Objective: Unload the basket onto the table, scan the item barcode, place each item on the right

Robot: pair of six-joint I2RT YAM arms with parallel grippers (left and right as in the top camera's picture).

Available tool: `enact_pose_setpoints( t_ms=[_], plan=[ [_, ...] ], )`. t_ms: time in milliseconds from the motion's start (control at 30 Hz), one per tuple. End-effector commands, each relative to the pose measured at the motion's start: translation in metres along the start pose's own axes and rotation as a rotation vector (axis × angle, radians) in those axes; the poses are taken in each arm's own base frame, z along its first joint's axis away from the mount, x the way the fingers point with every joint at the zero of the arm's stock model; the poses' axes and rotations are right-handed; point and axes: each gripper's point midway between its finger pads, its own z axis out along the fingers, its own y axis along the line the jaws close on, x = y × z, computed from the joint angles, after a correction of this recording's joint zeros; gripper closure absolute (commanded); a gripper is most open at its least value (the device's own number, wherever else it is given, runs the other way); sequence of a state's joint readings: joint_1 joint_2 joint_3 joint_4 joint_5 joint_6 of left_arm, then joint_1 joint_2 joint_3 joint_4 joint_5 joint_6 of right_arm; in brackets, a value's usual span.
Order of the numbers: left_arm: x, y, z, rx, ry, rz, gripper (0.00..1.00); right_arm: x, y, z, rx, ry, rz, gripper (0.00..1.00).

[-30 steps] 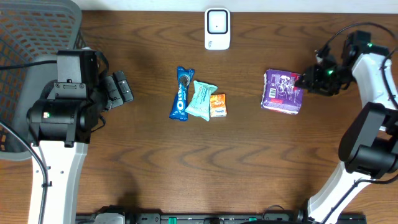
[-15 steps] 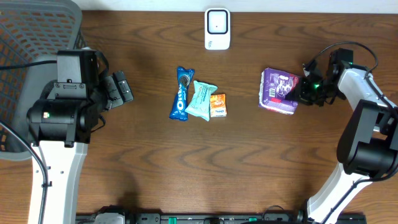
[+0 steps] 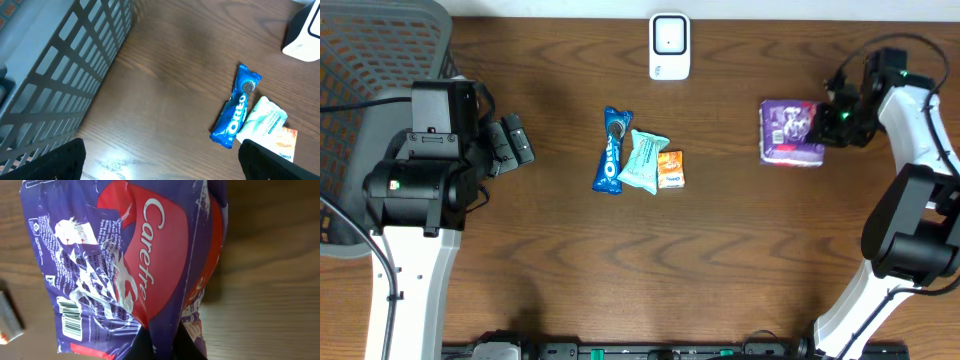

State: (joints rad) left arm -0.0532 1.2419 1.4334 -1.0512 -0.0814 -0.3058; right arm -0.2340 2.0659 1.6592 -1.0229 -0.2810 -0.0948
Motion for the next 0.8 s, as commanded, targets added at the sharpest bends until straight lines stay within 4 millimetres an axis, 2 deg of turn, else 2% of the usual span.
enact_pose_setpoints(
  t_ms=[0,167,200,233,267,433,567,667,767],
  plan=[
    [-0.003,0.002,-0.001,-0.009,-0.006,0.010,0.02,-0.006,-0.009,-0.006,0.063,-0.009,-0.039,0.99],
    [-0.003,0.002,-0.001,-0.009,-0.006,0.010,0.02,-0.001,-0.008,-0.006,0.061,0.007,-0.035,0.83],
    [-0.003,0.002,-0.001,-0.009,-0.006,0.010,0.02,0.000,-0.008,-0.006,0.061,0.012,-0.034,0.76],
    [-0.003,0.002,-0.001,-0.009,-0.006,0.010,0.02,0.001,-0.008,-0.006,0.060,0.017,-0.033,0.62],
    [-0.003,0.002,-0.001,-0.009,-0.006,0.010,0.02,0.002,-0.008,-0.006,0.060,0.022,-0.032,0.53],
    [-0.003,0.002,-0.001,-0.009,-0.006,0.010,0.02,0.004,-0.005,-0.014,0.058,0.039,-0.001,0.51],
    [-0.003,0.002,-0.001,-0.009,-0.006,0.010,0.02,-0.004,0.004,-0.037,0.057,0.027,-0.009,0.51],
    [-0.003,0.002,-0.001,-0.009,-0.006,0.010,0.02,-0.014,0.022,-0.058,0.029,0.004,-0.015,0.51],
    [-0.003,0.002,-0.001,-0.009,-0.006,0.010,0.02,-0.017,0.057,-0.073,-0.076,-0.003,-0.046,0.52]
  ],
)
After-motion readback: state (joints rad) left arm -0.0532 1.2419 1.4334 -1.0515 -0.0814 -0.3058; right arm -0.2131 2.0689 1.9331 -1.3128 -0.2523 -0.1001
